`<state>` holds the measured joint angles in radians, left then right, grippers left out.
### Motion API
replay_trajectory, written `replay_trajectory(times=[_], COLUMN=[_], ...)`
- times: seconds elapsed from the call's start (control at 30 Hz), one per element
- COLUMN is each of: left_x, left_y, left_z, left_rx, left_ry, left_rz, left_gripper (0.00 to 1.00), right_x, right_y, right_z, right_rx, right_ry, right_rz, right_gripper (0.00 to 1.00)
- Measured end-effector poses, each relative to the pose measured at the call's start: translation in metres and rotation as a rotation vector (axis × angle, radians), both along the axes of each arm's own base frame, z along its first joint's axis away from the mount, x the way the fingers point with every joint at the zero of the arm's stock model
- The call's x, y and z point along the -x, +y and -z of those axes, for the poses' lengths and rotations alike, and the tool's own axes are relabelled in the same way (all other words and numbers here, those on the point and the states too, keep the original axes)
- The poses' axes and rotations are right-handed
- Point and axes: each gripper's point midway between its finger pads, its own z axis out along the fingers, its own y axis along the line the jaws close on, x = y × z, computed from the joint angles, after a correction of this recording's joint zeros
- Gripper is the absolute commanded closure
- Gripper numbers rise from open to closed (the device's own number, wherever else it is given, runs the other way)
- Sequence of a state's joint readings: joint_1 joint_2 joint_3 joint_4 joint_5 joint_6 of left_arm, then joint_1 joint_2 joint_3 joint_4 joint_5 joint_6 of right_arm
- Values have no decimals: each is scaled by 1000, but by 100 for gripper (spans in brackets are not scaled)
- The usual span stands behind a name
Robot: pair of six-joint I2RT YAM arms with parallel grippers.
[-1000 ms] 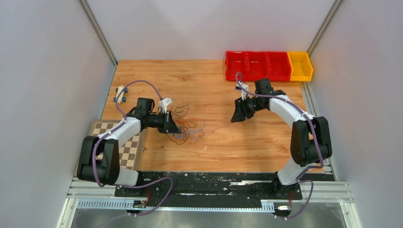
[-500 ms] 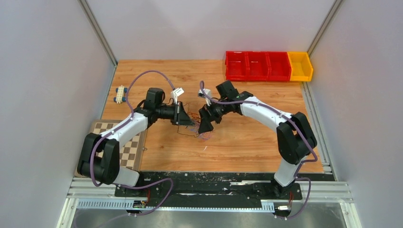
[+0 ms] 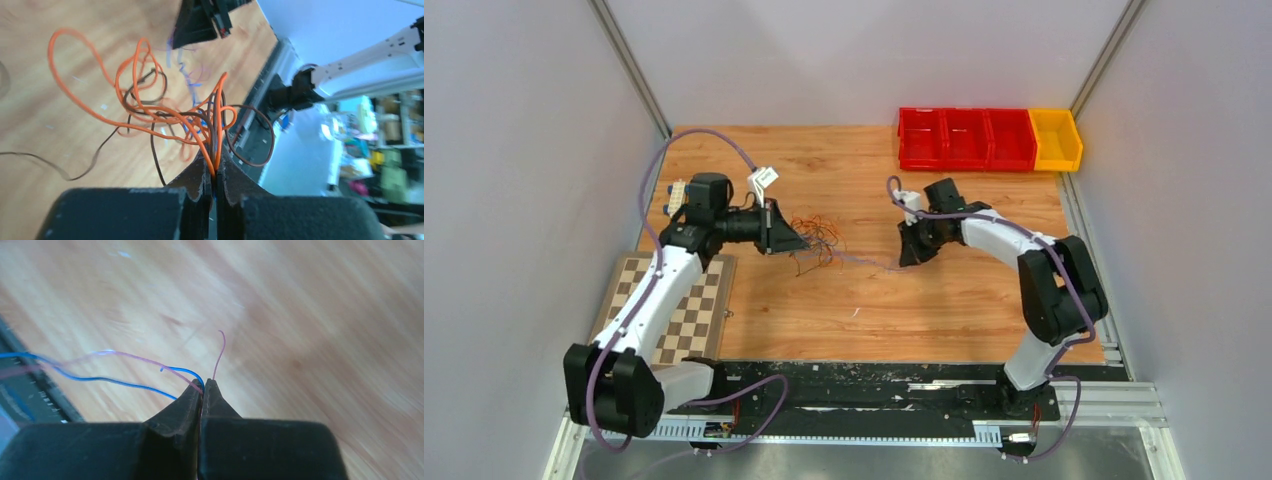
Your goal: Untangle the cables
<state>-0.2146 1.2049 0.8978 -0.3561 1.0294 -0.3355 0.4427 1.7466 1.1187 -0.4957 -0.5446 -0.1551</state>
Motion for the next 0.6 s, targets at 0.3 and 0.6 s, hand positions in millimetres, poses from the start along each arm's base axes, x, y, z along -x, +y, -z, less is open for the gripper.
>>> replay_trajectory(times=[0.3, 0.6], left_x=[-27, -58], left_y=[33, 82], left_z=[-68, -57], left_rx=[-135, -257], left_ry=[-265, -244], left_rz=[-123, -340], left_gripper=[100, 100], right_x=[-39, -50], right_y=[-123, -199], right_z=[-18, -48], right_rx=[130, 166], right_ry=[-111, -194], right_rz=[274, 374], right_gripper=[100, 100])
